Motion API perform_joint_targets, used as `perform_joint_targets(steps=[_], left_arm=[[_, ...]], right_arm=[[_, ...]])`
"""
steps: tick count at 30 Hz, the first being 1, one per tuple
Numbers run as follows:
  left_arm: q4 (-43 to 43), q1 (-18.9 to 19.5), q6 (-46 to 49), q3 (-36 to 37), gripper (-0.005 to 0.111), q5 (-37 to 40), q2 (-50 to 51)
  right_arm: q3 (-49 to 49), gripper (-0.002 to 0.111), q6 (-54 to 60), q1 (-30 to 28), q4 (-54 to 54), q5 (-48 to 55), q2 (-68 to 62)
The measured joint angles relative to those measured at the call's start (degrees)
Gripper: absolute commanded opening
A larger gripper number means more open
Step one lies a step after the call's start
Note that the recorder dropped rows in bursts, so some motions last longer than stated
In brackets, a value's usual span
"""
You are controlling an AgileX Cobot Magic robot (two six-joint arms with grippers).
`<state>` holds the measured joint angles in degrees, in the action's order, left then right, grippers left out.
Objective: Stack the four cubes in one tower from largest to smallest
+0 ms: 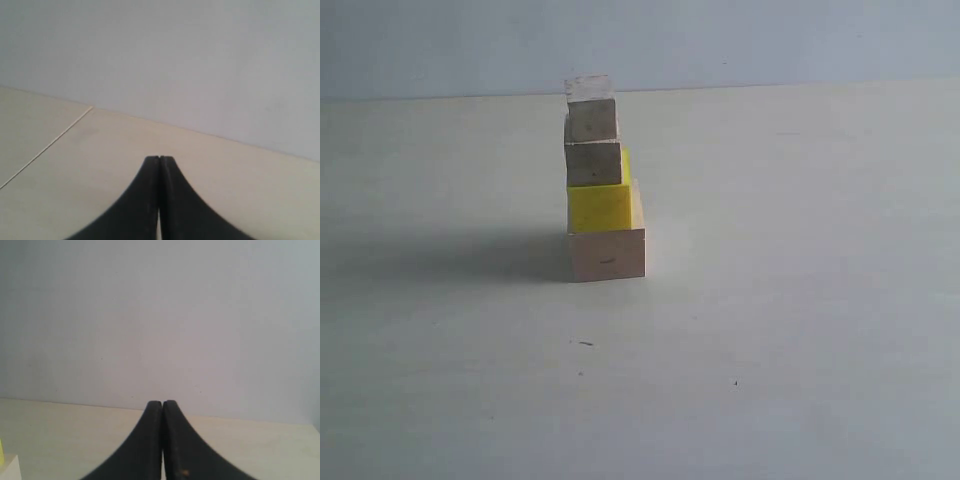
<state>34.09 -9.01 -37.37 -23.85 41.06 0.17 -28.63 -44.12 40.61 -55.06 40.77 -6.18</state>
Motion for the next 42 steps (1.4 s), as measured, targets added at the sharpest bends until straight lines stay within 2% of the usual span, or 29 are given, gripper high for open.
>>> perform_joint_targets(steps=[3, 5, 9, 16, 19, 24, 29, 36, 38, 42], left_arm=[[-0.3, 7.8, -6.1, 0.0, 0.0, -3.1, 0.0], [-0.4, 11.7, -9.3, 0.4, 0.0, -6.9, 0.0], [-0.4, 17.0, -11.3, 3.8, 0.0, -19.1, 0.0], [-0.6, 18.3, -13.0, 13.3, 0.0, -40.1, 0.0], [-0.6, 18.4, -14.8, 16.1, 0.0, -46.6, 0.0], [-0.8, 17.6, -15.8, 19.4, 0.0, -53.2, 0.1], [-7.3, 15.6, -13.5, 21.3, 0.0, -51.0, 0.1], [-27.4, 13.1, 11.3, 21.4, 0.0, -31.7, 0.1], [-29.5, 12.4, 16.5, 21.8, 0.0, -28.6, 0.1], [-30.6, 11.1, 20.6, 23.4, 0.0, -27.0, 0.1]], right_arm=[[0.0, 0.0, 0.0, 0.0, 0.0, 0.0, 0.0], [0.0, 0.0, 0.0, 0.0, 0.0, 0.0, 0.0], [0.0, 0.0, 0.0, 0.0, 0.0, 0.0, 0.0], [0.0, 0.0, 0.0, 0.0, 0.0, -0.1, 0.0], [0.0, 0.0, 0.0, 0.0, 0.0, -0.2, 0.0], [0.0, 0.0, 0.0, 0.0, 0.0, -0.3, 0.0], [0.0, 0.0, 0.0, 0.0, 0.0, -0.3, 0.0], [0.0, 0.0, 0.0, 0.0, 0.0, -0.3, 0.0], [0.0, 0.0, 0.0, 0.0, 0.0, -0.3, 0.0], [0.0, 0.0, 0.0, 0.0, 0.0, -0.3, 0.0]])
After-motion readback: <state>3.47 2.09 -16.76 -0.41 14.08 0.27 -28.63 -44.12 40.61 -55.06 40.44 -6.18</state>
